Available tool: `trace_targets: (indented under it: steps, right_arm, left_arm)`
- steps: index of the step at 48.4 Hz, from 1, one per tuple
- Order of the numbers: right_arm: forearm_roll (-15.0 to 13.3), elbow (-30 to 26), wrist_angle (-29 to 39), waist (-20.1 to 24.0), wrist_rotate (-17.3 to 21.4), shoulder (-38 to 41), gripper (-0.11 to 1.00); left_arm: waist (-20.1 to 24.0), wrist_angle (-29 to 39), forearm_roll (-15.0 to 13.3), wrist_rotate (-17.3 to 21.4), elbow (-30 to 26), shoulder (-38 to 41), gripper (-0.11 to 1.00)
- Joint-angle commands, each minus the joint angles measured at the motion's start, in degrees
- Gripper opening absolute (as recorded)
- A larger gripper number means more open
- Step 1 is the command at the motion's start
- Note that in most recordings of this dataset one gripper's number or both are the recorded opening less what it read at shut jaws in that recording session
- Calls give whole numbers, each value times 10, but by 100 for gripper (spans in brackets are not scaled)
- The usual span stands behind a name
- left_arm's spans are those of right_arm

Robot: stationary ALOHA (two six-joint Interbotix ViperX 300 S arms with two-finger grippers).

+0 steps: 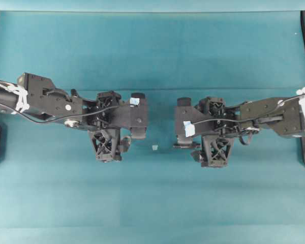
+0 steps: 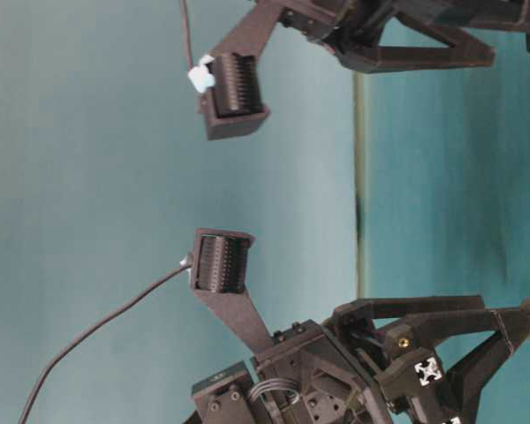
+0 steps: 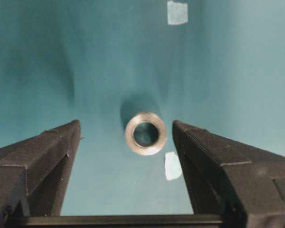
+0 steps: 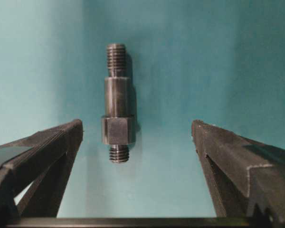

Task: Insert the washer onto the shaft with both hands.
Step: 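Lower left gripper over washer and right gripper over shaft, opening both, then close left gripper on the washer and right gripper on the shaft's hex collar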

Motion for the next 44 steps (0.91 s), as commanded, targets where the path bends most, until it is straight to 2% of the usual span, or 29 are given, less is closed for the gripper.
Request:
trace_targets:
  steps: [1,44]
  right_arm:
    - [-1,-7,-4,2,2,0,86]
    - [-1,-7,-21,2,2,28,86]
  left_arm:
    - [0,-4,2,0,-3,-4,82]
    - [-4,-35,2,-1,11,18,81]
